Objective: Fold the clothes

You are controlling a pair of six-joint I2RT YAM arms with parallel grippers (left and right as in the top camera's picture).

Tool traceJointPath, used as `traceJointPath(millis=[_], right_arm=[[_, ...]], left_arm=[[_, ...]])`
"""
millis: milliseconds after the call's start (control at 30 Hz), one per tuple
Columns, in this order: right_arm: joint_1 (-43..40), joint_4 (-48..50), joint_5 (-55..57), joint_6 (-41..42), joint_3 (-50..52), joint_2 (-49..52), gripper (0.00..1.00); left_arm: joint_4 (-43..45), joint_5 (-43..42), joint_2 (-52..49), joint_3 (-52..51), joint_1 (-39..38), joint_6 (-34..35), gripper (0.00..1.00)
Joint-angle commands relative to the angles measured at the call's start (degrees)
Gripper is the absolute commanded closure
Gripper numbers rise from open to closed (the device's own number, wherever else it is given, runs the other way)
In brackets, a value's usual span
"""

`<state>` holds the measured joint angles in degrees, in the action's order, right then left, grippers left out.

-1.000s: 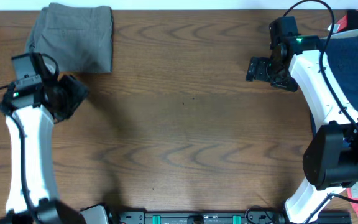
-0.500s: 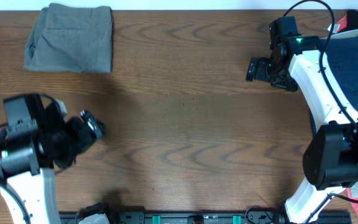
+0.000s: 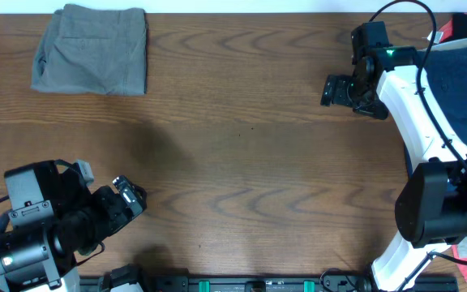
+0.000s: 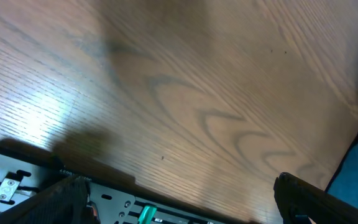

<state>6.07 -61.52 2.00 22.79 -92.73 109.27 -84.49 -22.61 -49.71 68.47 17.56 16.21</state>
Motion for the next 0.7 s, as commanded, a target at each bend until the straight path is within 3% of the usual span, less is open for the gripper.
traceJointPath(millis=[0, 467, 667], right_arm=[[0.0, 0.0, 0.6, -0.5, -0.2, -0.2, 0.01], [0.0, 0.0, 0.6, -0.6, -0.2, -0.2, 0.01], [0.0, 0.0, 0.6, -0.5, -0.2, -0.2, 0.01]], left_arm=[[-0.2, -0.7, -0.1, -0.7, 0.0, -0.9, 0.02], [0.2, -0.7, 0.2, -0.7, 0.0, -1.1, 0.02], [5.0, -0.7, 4.4, -1.9, -3.8, -6.9, 0.02]])
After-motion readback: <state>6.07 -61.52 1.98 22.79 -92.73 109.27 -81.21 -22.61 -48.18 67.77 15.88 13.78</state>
